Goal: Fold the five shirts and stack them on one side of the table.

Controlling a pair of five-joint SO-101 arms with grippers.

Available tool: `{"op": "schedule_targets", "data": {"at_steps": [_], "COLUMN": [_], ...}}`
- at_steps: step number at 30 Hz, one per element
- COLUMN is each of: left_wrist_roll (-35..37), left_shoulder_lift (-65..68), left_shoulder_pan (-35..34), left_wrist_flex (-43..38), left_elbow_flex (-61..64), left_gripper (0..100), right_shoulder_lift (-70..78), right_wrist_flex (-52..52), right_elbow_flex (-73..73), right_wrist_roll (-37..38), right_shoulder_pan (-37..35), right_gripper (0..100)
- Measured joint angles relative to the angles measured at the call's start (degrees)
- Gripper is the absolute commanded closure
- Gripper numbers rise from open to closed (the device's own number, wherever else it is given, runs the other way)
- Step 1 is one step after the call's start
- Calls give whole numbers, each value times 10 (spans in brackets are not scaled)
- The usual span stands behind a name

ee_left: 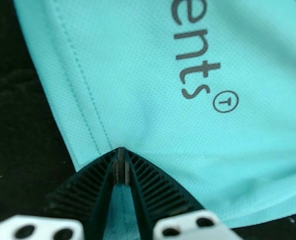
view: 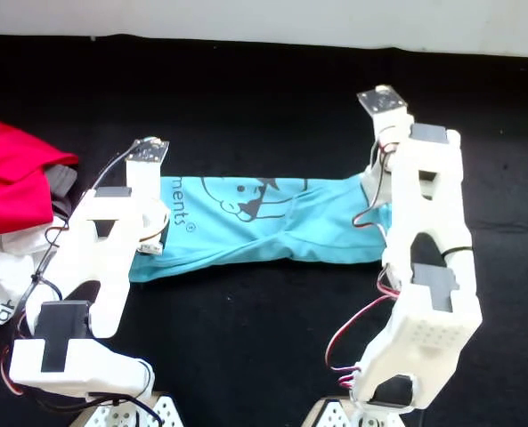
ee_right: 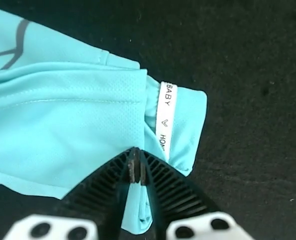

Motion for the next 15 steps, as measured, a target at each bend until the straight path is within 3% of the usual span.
{"op": "schedule_targets", "data": {"at_steps": [4, 9, 15], "left_wrist_roll": [0, 0, 0], "left_shoulder_lift": [0, 0, 0], "left_shoulder_pan": [0, 0, 0], "left_wrist_flex": [0, 0, 0], "left_elbow_flex": [0, 0, 0], "left_gripper": [992, 992, 992], "right_shoulder_lift": [-61, -98, -91], "right_wrist_flex": [40, 83, -39], "right_elbow_flex": [3, 59, 195], "right_wrist_roll": [-53, -30, -16], "right_shoulder_pan": [-1, -4, 1], "right_gripper": [992, 992, 992]}}
